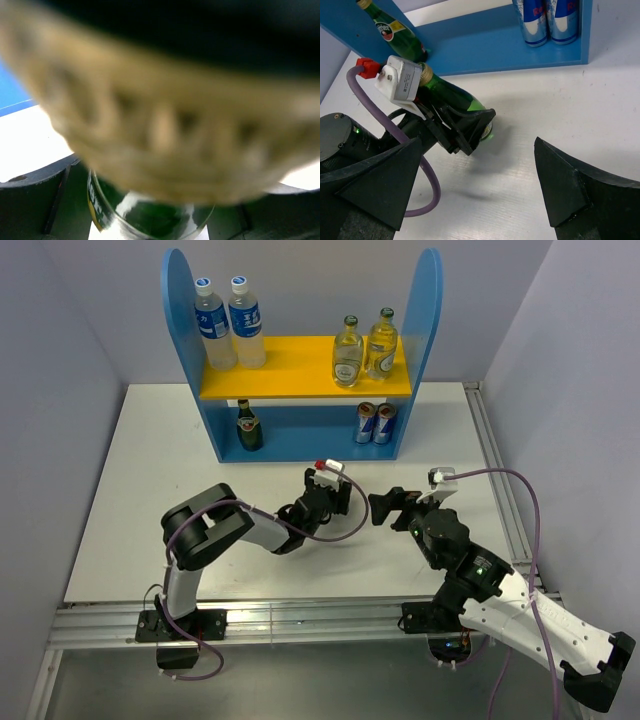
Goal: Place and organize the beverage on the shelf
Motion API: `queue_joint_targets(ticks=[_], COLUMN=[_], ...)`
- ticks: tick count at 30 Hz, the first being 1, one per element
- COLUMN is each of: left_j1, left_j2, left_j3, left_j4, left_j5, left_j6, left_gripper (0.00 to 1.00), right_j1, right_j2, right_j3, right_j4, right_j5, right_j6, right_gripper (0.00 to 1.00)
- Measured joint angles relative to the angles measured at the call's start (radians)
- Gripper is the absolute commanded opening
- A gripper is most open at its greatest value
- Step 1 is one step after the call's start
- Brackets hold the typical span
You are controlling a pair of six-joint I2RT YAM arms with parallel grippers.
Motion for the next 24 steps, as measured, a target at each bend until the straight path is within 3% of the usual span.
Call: queue_joint_targets(ticks=[6,18,24], left_j1=[0.032,0.298,0.363], left_j2=[-0.017,-0.059,-0.059], left_j3=[-0.001,0.050,0.097], left_j4=[-0.029,-0.179,-0.190], left_j5=[-0.013,0.006,0.035], left_j6=[0.007,0.027,0.028], left_gripper=[0.00,0.00,0.00], right_j1=[0.000,0.000,0.000], right_j2=[0.000,0.005,0.005], right_j3=[0.000,0.000,0.000], right_j4=[0.000,0.001,0.001], right_j5=[0.000,0.000,-0.001], right_j6=[0.000,-0.001,-0.003], right_gripper=[1.00,1.00,1.00])
